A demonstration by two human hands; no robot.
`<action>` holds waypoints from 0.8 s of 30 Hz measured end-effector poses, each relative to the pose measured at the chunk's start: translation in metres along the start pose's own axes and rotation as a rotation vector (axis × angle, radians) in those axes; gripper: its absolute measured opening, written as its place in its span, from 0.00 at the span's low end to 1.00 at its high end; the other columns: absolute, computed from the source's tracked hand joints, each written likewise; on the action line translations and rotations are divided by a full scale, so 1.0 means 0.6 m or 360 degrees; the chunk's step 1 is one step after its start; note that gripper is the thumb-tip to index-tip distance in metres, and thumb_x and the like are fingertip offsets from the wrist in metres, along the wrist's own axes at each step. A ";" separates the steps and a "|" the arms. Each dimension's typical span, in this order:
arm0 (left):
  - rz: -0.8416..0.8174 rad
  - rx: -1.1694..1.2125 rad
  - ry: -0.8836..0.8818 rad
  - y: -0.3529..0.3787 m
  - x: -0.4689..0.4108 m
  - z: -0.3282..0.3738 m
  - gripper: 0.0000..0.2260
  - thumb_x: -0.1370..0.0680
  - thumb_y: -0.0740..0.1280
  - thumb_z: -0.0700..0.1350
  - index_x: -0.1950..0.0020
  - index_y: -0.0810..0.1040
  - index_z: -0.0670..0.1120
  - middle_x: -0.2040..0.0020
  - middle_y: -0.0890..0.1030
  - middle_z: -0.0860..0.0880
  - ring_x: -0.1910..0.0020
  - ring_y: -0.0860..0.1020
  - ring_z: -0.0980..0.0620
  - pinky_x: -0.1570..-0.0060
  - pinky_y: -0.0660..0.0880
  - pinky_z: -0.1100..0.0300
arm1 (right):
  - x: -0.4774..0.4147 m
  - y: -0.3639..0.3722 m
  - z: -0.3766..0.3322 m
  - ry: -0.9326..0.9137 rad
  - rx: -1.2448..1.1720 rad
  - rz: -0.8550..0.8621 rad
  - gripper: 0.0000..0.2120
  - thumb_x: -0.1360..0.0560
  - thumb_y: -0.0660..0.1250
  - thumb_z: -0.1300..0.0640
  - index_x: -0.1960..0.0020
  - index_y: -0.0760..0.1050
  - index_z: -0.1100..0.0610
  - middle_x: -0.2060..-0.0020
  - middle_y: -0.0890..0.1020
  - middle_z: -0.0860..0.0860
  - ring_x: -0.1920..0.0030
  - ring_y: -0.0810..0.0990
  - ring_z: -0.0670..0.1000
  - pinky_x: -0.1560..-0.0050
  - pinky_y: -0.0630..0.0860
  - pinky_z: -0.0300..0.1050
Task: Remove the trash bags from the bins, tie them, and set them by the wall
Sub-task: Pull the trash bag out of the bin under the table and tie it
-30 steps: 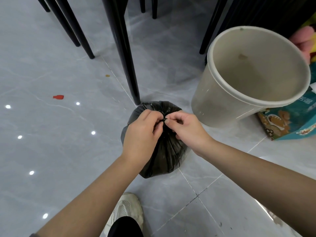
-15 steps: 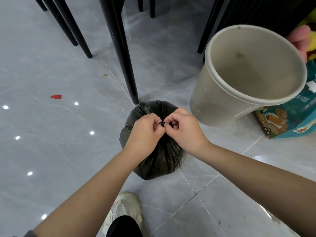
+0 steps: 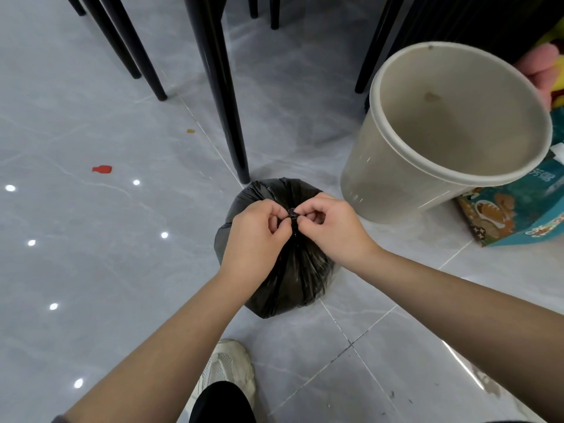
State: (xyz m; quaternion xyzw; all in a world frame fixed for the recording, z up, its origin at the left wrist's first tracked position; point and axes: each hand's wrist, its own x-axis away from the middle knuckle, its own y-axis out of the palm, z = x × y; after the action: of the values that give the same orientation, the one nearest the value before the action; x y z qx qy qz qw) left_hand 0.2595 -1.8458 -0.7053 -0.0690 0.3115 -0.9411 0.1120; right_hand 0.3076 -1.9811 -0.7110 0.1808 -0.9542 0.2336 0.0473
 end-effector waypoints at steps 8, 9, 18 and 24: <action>-0.0146 -0.0027 0.0016 0.007 -0.007 0.004 0.08 0.22 0.63 0.41 0.60 0.77 0.44 0.72 0.74 0.53 0.72 0.71 0.57 0.69 0.68 0.67 | 0.008 -0.010 -0.014 0.0310 -0.0370 -0.0245 0.11 0.24 0.61 0.66 0.60 0.77 0.55 0.78 0.74 0.38 0.75 0.71 0.37 0.72 0.66 0.27; -0.0182 0.0007 0.0027 0.007 -0.009 0.003 0.08 0.22 0.63 0.41 0.61 0.77 0.44 0.72 0.73 0.53 0.72 0.70 0.56 0.68 0.69 0.64 | 0.008 -0.012 -0.015 0.0307 -0.0384 -0.0275 0.11 0.24 0.60 0.67 0.60 0.77 0.55 0.78 0.74 0.37 0.74 0.72 0.37 0.72 0.66 0.27; -0.0180 0.0276 -0.0071 0.006 -0.005 0.001 0.05 0.22 0.63 0.40 0.57 0.77 0.43 0.68 0.74 0.54 0.70 0.69 0.61 0.68 0.66 0.72 | 0.003 -0.014 -0.009 0.0171 -0.0338 -0.0007 0.06 0.27 0.68 0.66 0.57 0.80 0.56 0.69 0.75 0.44 0.68 0.70 0.42 0.66 0.68 0.30; -0.0209 0.0264 -0.0004 0.001 -0.006 0.004 0.03 0.23 0.63 0.38 0.54 0.76 0.40 0.66 0.71 0.51 0.68 0.67 0.61 0.66 0.67 0.73 | 0.002 -0.014 -0.001 0.0200 -0.0233 0.0012 0.05 0.28 0.70 0.62 0.60 0.80 0.54 0.71 0.76 0.43 0.68 0.72 0.43 0.64 0.70 0.33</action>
State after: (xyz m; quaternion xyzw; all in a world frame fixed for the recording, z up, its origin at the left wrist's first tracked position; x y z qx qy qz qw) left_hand 0.2638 -1.8468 -0.7038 -0.0810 0.2272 -0.9689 0.0558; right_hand 0.3093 -1.9881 -0.7067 0.1581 -0.9646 0.1742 0.1192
